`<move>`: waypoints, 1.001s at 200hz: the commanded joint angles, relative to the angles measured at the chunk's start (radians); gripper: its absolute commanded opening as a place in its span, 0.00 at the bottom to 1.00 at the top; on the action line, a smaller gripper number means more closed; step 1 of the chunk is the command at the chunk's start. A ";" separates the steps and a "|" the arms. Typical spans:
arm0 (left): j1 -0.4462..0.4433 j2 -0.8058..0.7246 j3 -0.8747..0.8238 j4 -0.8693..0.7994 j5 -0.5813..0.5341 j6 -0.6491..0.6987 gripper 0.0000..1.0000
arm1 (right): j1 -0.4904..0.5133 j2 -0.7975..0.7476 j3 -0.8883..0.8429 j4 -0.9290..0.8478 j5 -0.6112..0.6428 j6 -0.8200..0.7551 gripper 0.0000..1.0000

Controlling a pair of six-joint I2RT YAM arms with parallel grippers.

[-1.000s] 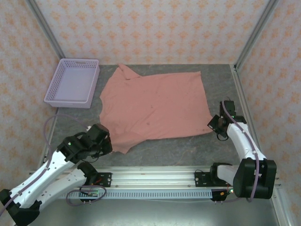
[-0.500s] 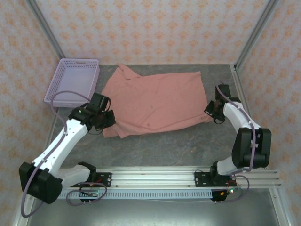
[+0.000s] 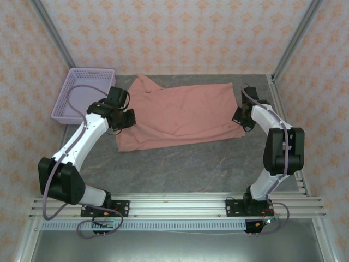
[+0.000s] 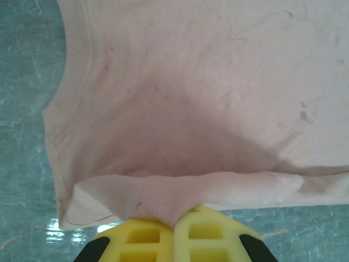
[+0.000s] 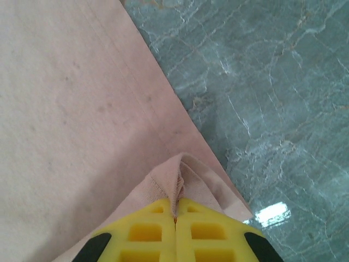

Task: Fold the inside-out t-shirt

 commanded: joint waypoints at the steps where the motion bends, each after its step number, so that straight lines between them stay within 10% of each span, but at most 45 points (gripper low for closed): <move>1: 0.012 0.037 0.070 0.025 0.013 0.036 0.00 | 0.003 0.032 0.050 -0.007 0.044 -0.019 0.06; 200: 0.067 0.255 0.291 0.045 0.026 0.062 0.00 | 0.005 0.165 0.168 0.004 0.035 -0.028 0.08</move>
